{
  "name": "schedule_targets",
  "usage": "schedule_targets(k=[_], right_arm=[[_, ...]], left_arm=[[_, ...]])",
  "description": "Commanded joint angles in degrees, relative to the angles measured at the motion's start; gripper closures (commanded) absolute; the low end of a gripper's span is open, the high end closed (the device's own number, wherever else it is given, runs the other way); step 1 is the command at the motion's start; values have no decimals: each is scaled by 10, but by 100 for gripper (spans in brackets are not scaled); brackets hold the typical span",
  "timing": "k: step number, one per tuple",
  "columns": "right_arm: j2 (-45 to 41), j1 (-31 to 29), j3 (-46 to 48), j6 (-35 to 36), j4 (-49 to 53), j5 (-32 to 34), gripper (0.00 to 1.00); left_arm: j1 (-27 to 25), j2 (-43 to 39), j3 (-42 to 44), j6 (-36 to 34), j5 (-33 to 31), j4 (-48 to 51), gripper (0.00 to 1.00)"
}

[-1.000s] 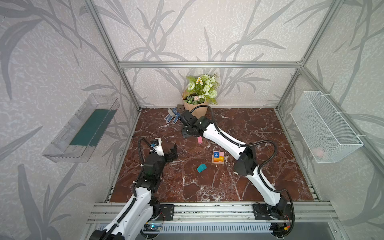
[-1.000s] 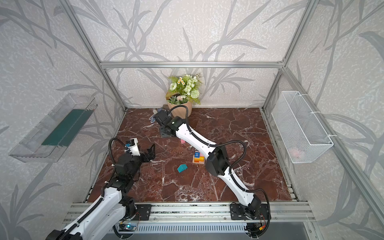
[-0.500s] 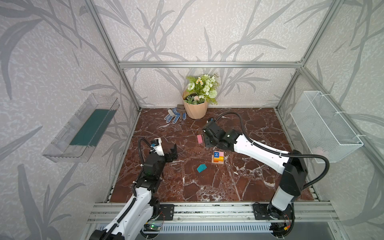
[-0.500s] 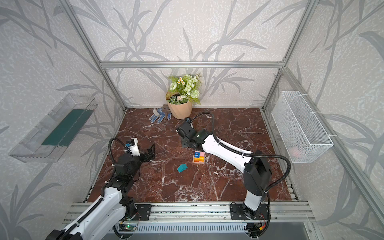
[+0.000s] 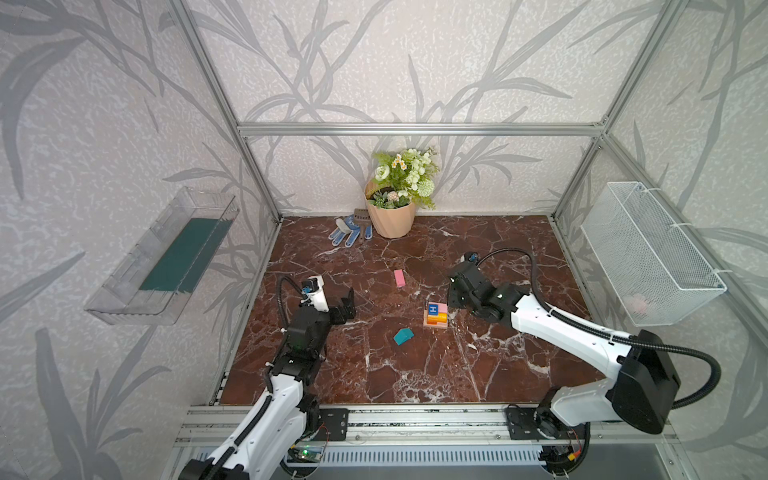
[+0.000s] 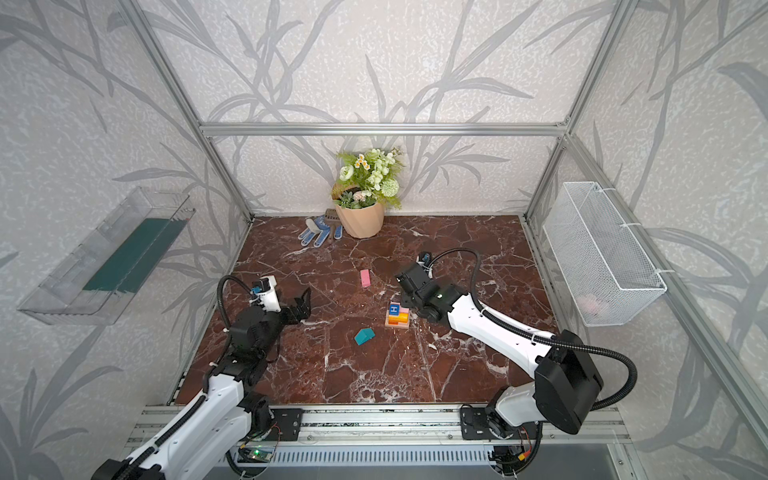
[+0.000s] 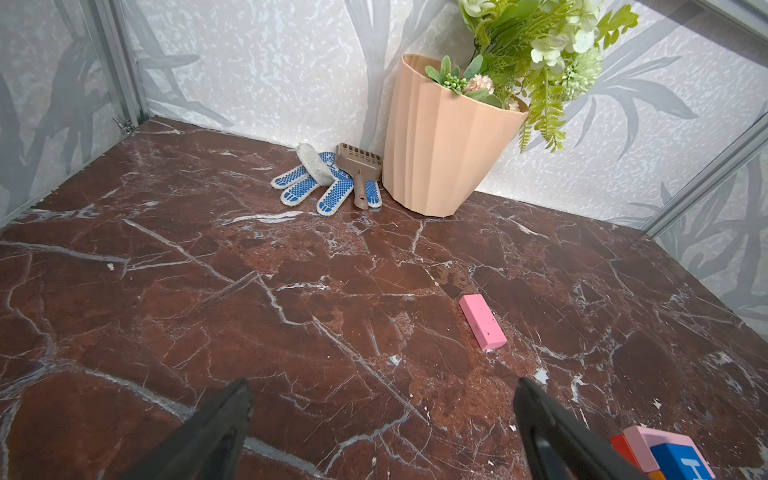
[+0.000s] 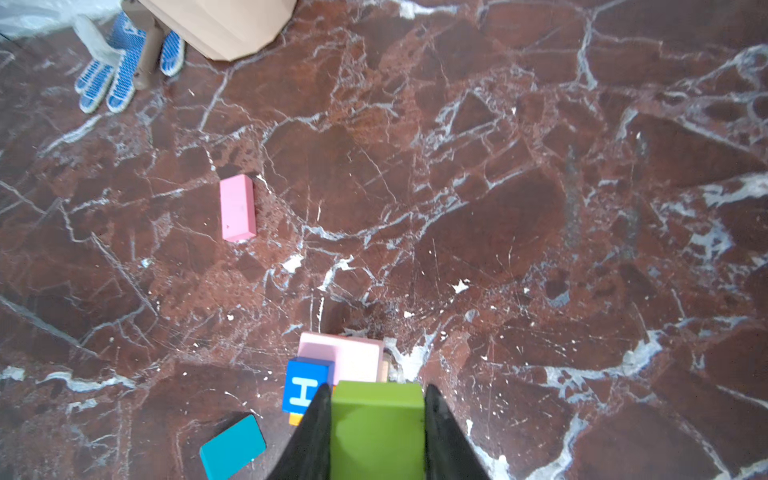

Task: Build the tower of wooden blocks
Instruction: 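Lift the lime-green cube and carry it toward the stack, then lower the lime-green cube onto the pink bar beside the blue H cube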

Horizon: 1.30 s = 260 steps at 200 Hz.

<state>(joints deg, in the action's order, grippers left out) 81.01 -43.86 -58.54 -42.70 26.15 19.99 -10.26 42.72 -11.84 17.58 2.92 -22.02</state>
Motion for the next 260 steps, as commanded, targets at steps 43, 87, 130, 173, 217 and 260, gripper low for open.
schedule_targets(k=[43, 87, 130, 173, 217, 260], right_arm=[[34, 1, 5, -35, -31, -72, 85], [54, -1, 12, -42, -33, -65, 85], [62, -1, 21, -46, -48, -72, 85], [81, -1, 27, -50, -51, -77, 85], [84, -1, 41, -51, -64, -91, 85], [92, -1, 41, -51, -68, -96, 85]], left_arm=[[2, 46, 3, -46, 190, -71, 1], [2, 65, -6, -46, 191, -69, 1], [2, 55, -1, -46, 187, -72, 1], [1, 44, 5, -47, 185, -72, 1], [2, 45, 5, -46, 186, -74, 1], [2, 46, 5, -46, 186, -74, 1]])
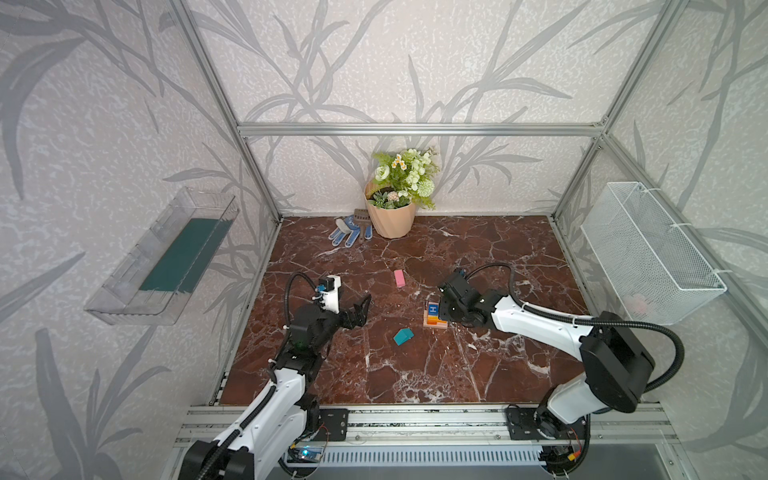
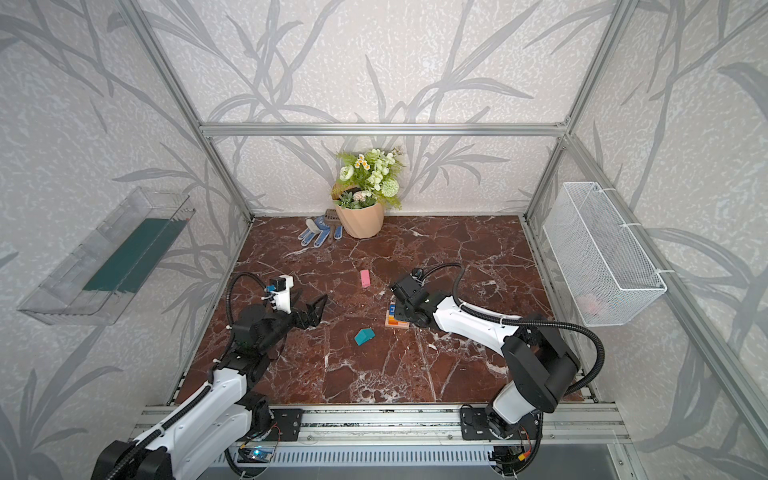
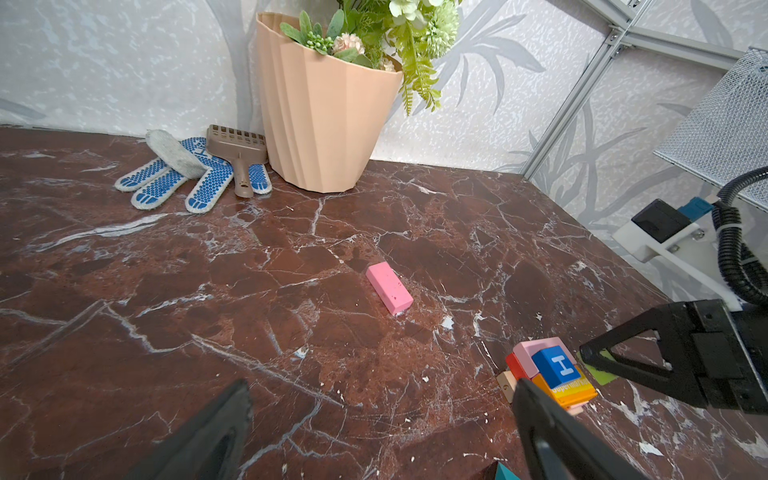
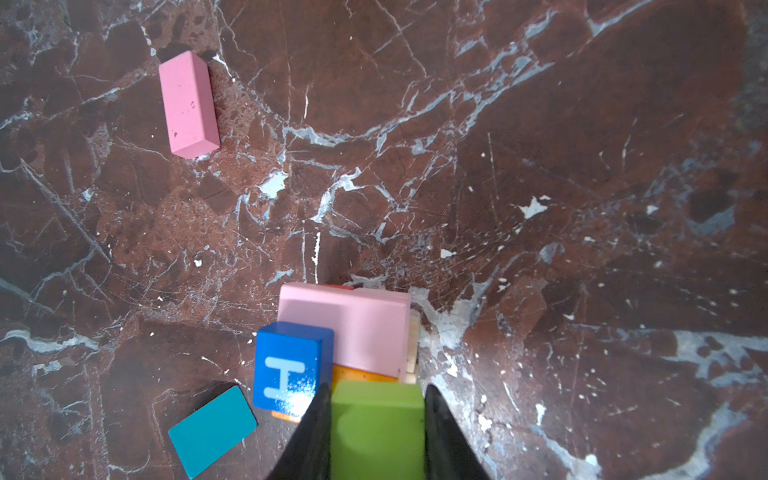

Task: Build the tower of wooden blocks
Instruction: 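Lower the lime-green cube onto the pink bar beside the blue H cube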

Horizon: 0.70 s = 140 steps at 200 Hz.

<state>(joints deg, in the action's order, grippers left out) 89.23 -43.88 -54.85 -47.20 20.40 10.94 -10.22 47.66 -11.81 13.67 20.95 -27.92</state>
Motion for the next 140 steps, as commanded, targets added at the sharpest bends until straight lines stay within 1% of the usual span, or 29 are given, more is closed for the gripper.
schedule_targets(k=[1, 22, 66, 140], right_arm=[[10, -1, 4, -6, -10, -5, 85], [12, -1, 1, -6, -10, -7, 84], [15, -1, 1, -7, -8, -2, 78], [26, -1, -3, -9, -8, -3, 73]], left_arm=[[1, -3, 5, -7, 6, -15, 1], [1, -3, 5, -8, 6, -16, 1], [1, -2, 5, -8, 7, -17, 1], [1, 0, 5, -8, 9, -19, 1]])
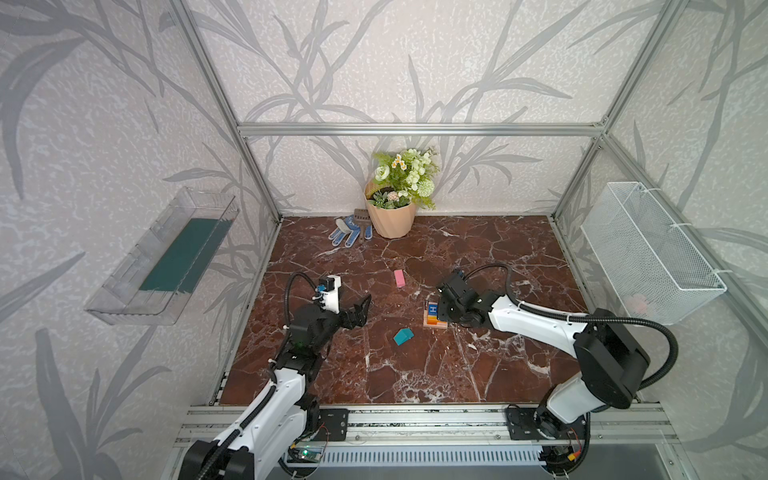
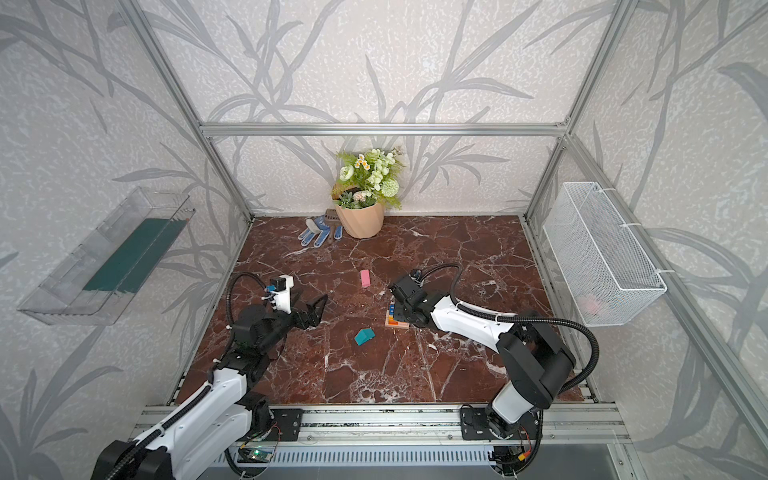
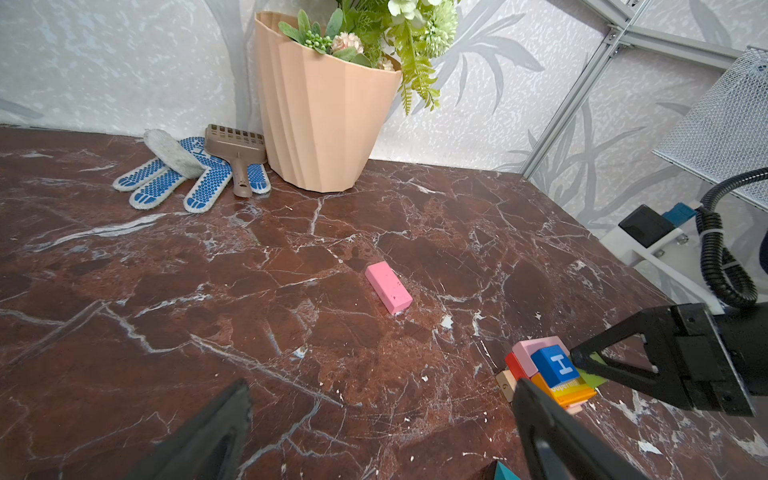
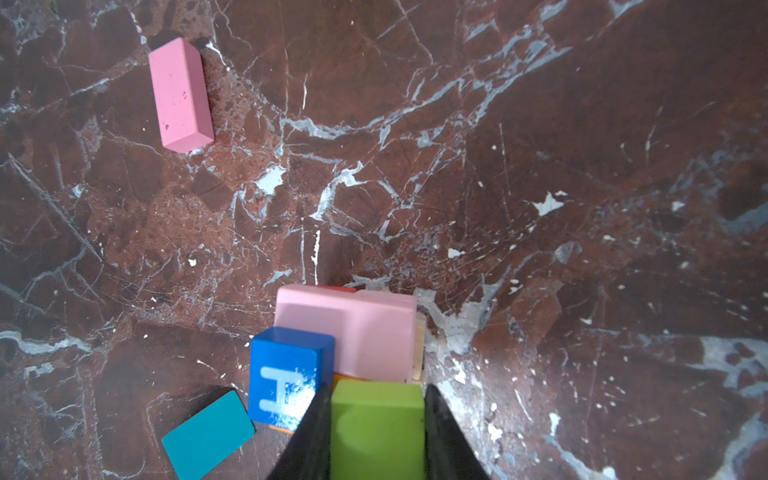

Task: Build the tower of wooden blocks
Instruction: 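Lower the lime-green cube onto the pink bar beside the blue H cube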

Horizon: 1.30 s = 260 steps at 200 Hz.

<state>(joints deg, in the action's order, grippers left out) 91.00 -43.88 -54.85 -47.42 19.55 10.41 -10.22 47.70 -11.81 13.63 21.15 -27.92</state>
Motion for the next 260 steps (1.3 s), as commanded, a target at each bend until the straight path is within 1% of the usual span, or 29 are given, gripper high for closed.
schedule_targets(k=[1, 18, 67, 84, 116, 192, 223, 260], right_arm=[[8, -1, -3, -6, 1, 2, 73], [8, -1, -4, -7, 1, 4, 70], [10, -1, -6, -8, 3, 6, 69], [11, -1, -8, -8, 4, 7, 66], [8, -1, -9, -8, 6, 12, 63], [20, 0, -20, -11, 8, 12, 63], [8, 0, -14, -15, 10, 19, 63], [-15, 0, -3, -15, 11, 23, 56]], left_arm=[[1, -1, 5, -8, 7, -19, 1], [1, -1, 5, -8, 8, -19, 1], [1, -1, 5, -8, 9, -19, 1], [1, -2, 5, -8, 10, -19, 1], [1, -2, 5, -8, 11, -19, 1], [1, -3, 6, -8, 11, -19, 1], [1, -3, 6, -8, 12, -20, 1], [1, -3, 6, -8, 13, -20, 1]])
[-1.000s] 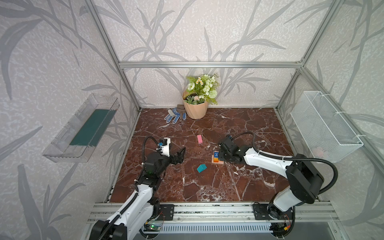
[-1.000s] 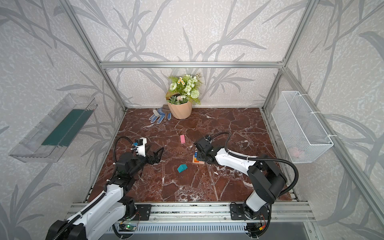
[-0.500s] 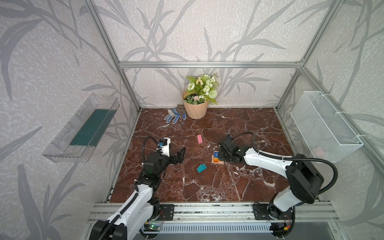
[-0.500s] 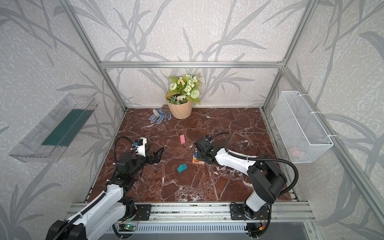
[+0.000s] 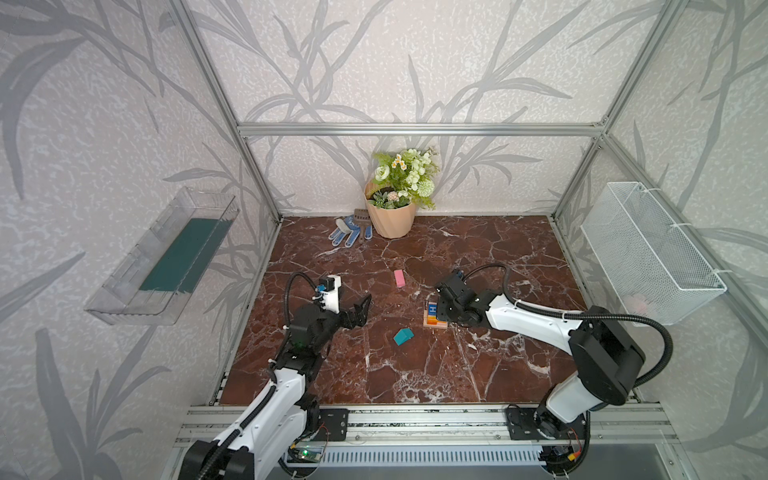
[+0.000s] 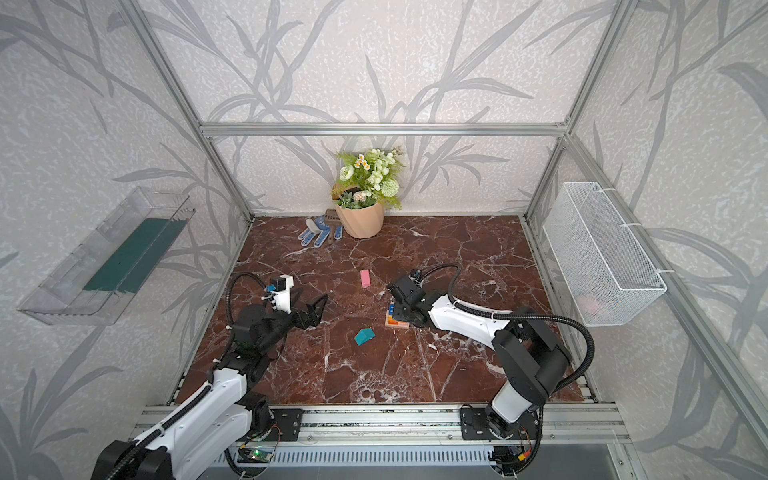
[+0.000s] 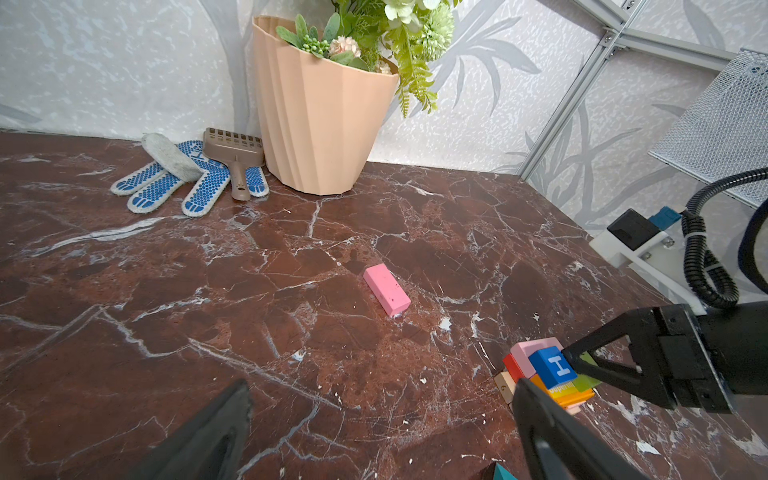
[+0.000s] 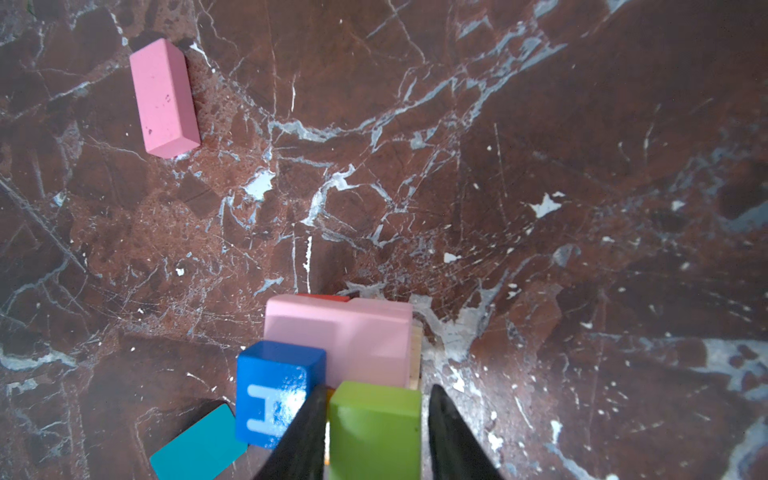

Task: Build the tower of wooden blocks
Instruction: 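Lower the lime-green cube onto the pink bar beside the blue H cube, then open the right gripper and lift it while the left arm moves toward the stack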

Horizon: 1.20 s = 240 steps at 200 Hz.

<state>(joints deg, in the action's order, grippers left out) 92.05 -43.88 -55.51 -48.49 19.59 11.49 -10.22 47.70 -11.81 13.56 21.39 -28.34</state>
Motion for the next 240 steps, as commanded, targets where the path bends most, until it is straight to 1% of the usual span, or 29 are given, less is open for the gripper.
schedule_targets(k=[1, 32, 77, 87, 106, 118, 130, 138, 143, 160, 170, 177, 183, 190, 200, 207, 215, 219, 227, 240], right_arm=[[-25, 0, 4, -5, 11, 13, 55], [-40, -1, 14, 9, -4, -4, 44], [-67, -2, 34, 9, -1, -1, 44], [-79, -3, 44, 10, -4, 0, 45], [-102, -4, 63, 16, -10, -1, 51], [-117, -6, 74, 20, -13, 1, 56], [-129, -7, 87, 23, -15, 2, 59], [-137, -7, 94, 23, -17, 1, 60], [-141, -7, 98, 25, -18, 1, 61], [-154, -7, 104, 36, -18, -4, 63], [-160, -7, 111, 40, -22, -5, 64], [-166, -7, 117, 42, -28, -6, 64], [-170, -7, 124, 45, -38, -8, 64], [-175, -7, 131, 49, -49, -11, 64], [-179, -7, 138, 53, -59, -13, 64], [-180, -7, 144, 54, -66, -12, 64], [-182, -7, 150, 54, -73, -10, 64], [-182, -7, 152, 55, -77, -10, 64], [-180, -6, 156, 57, -83, -12, 64], [-180, -6, 159, 60, -89, -14, 65]], left_arm=[[1, -3, 6, -7, 10, -16, 1], [0, -3, 6, -8, 11, -16, 1], [0, -4, 7, -8, 11, -16, 1], [0, -5, 7, -8, 12, -16, 1], [0, -4, 7, -8, 12, -16, 1], [0, -3, 7, -9, 12, -16, 1], [0, -2, 7, -9, 15, -18, 1], [0, 0, 5, -8, 22, -20, 1], [0, 5, 3, -4, 37, -23, 1], [1, 28, -31, 64, 91, -12, 1], [1, 38, -46, 104, 125, -26, 1], [1, 43, -46, 132, 131, -56, 1], [3, 45, -41, 154, 120, -78, 1], [3, 46, -28, 186, 87, -109, 1], [3, 50, -6, 250, 14, -137, 1], [4, 57, 3, 313, -31, -132, 1], [4, 61, -2, 375, -63, -88, 1], [4, 64, -9, 397, -64, -53, 1], [1, 76, -28, 410, -46, -16, 1], [0, 105, -59, 402, 19, 13, 7]])
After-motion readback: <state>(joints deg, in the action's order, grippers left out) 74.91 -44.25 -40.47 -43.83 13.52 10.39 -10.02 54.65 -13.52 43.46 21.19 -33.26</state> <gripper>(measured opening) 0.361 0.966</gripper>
